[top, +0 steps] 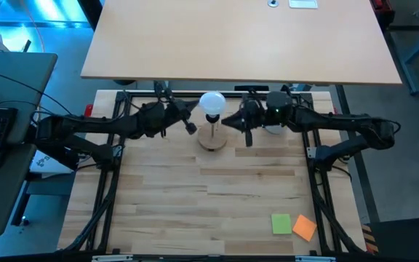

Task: Screw lightbulb
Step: Insert the white lightbulb into the desk lamp

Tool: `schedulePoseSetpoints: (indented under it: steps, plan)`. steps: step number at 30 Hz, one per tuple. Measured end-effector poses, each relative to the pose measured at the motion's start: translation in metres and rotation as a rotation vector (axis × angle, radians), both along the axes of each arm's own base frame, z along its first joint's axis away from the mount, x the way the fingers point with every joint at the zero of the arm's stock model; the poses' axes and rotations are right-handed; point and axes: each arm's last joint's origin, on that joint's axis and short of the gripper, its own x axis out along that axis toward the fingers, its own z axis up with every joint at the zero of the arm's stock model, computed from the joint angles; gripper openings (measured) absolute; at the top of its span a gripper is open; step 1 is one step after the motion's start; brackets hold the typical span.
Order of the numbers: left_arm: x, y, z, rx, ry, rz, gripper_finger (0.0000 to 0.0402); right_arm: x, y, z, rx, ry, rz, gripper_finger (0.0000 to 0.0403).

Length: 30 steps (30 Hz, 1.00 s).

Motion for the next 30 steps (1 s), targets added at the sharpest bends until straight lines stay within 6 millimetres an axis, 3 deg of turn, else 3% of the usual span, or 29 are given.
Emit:
schedulePoseSetpoints:
  steps: [6,10,16,22,30]
  plan:
    - [-0.002,0.002,-0.002,0.009,0.039,0.025,0.0000,-0.001,0.021,0.002,-0.091,0.003,0.054,0.0025]
    - [0.001,-0.011,-0.002,0.013,0.044,0.000,0.0000,-0.009,0.015,0.005,-0.101,0.055,-0.166,0.0025]
    - [0.002,-0.036,0.005,0.067,0.013,0.039,0.0000,-0.014,-0.011,0.007,-0.078,0.034,-0.516,0.0025]
    - [0.003,-0.044,0.013,0.095,-0.047,0.016,0.0000,-0.008,-0.019,0.005,-0.033,-0.006,-0.375,0.0025]
    - [0.008,-0.019,0.003,0.091,-0.008,0.026,0.0000,-0.003,0.005,0.006,-0.008,-0.010,-0.161,0.0025]
